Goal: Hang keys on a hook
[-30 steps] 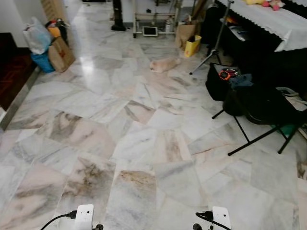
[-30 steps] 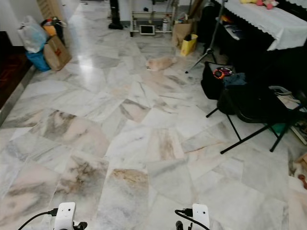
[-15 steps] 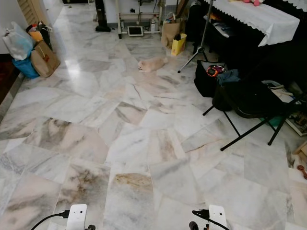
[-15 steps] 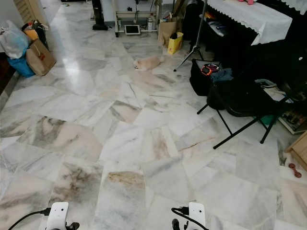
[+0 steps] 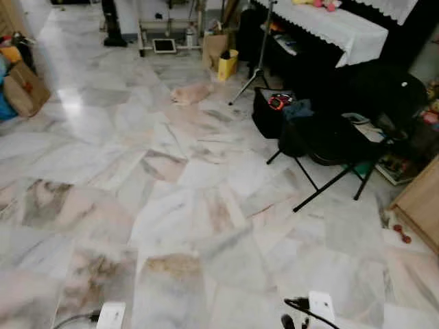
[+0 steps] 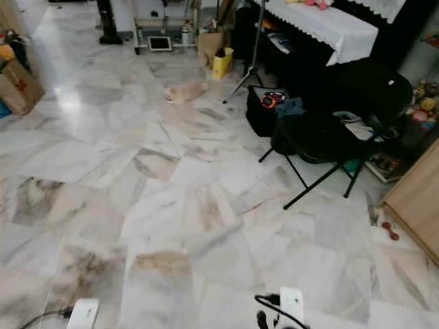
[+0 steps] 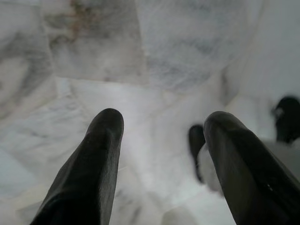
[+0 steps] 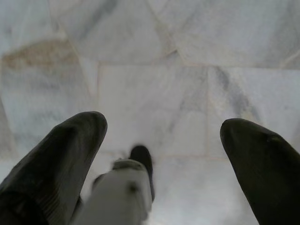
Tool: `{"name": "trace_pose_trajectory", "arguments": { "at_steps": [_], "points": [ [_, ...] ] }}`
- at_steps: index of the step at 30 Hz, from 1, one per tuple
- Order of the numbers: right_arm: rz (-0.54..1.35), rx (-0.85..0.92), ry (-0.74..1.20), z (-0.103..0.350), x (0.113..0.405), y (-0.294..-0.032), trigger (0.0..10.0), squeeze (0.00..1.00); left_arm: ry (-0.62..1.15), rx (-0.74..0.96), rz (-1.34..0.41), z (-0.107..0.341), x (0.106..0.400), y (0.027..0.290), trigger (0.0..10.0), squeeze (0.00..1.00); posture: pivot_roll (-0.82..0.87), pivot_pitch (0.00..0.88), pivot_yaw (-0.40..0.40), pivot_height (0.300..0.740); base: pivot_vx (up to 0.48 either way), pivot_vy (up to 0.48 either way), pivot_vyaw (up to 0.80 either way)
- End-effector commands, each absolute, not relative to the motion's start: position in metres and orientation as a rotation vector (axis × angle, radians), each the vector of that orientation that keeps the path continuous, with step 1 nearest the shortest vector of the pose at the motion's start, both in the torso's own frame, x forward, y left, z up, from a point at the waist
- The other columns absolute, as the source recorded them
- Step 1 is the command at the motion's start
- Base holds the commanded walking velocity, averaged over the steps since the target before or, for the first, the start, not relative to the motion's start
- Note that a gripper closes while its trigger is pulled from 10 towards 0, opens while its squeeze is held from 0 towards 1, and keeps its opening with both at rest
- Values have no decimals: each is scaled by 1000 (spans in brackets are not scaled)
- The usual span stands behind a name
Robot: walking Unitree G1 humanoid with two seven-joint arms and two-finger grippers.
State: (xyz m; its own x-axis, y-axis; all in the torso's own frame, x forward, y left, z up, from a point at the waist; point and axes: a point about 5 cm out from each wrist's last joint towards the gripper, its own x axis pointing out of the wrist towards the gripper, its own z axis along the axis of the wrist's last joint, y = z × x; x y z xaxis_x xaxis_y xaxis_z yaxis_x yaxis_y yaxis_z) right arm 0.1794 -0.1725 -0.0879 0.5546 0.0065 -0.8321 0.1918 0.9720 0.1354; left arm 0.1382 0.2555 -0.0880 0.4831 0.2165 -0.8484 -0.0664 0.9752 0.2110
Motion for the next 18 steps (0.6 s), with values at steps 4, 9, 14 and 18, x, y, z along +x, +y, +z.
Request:
{"name": "trace_pose_trajectory", "arguments": {
  "at_steps": [4,9,14,18],
  "points": [
    [-123,243,999,-92,170,-170,10000,0,1064,155,178,-90,131,258,10000,0,157,24,-32,740,0,0,-788],
    [-120,241,1014,-94,166,-167,10000,0,1063,166,171,-89,130,259,10000,0,163,23,-16,740,0,0,-788],
    [-117,244,1009,-94,166,-164,10000,0,1070,198,147,-88,128,264,10000,0,171,16,16,740,0,0,-788],
    [-127,261,1009,-95,166,-161,10000,0,1073,211,145,-87,128,267,10000,0,161,11,24,740,0,0,-788]
  ]
}}
